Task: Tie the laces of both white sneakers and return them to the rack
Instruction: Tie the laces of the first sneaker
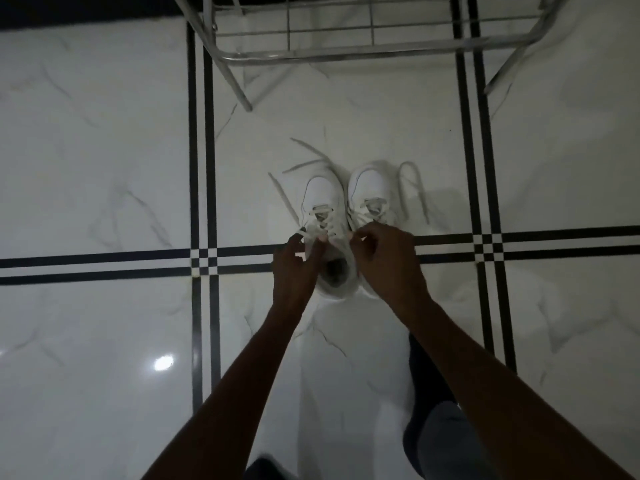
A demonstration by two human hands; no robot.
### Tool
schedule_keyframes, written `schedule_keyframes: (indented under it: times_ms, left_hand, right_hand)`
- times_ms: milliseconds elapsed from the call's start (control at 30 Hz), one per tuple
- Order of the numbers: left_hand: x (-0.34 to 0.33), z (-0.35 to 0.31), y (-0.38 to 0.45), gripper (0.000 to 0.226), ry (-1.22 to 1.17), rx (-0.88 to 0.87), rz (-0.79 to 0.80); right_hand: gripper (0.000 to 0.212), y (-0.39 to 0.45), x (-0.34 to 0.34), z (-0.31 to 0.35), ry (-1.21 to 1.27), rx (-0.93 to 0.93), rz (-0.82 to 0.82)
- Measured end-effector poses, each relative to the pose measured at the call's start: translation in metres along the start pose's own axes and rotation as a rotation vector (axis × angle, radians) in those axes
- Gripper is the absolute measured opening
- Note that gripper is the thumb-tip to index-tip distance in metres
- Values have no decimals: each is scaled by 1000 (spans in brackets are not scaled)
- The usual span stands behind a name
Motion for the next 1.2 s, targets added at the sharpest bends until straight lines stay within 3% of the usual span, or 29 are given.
schedule_keyframes:
  times_ms: [67, 167, 267, 500, 633, 867, 1067, 1200]
  left_hand:
    - [-2, 0, 1, 57, -180, 7, -15]
    - [-1, 12, 3, 35, -375, 77, -111]
    - [-1, 18, 6, 28, -418, 45, -177]
    - [13, 0, -10, 18, -370, -237, -262]
    - [21, -7, -7, 17, -324, -356, -247]
    - [46, -16, -2, 17, -357, -452, -197]
    - [57, -27, -5, 35, -353, -535, -68]
    - [65, -35, -2, 33, -382, -567, -59]
  right_hand:
    - [37, 7, -27, -7, -35, -63, 81]
    - [45, 15, -42, -19, -173, -159, 13]
    - [30, 18, -45, -19, -207, -164, -73]
    - [14, 8, -42, -24, 162, -73, -100]
    - [19, 3, -38, -15, 297, -2, -82]
    - [14, 9, -42, -5, 268, -7, -146]
    - [20, 12, -47, 2, 345, -4, -107]
    - [18, 18, -50, -6, 331, -26, -115]
Point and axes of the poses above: each hand's wrist, its own y-axis towards the middle knuckle, its own x-axis out of the back of the hand, z = x × y, the point moved 8 cm from there along y, towards the middle knuckle, and after that the axes turned 7 degrees about y, right-handed, at the moved point
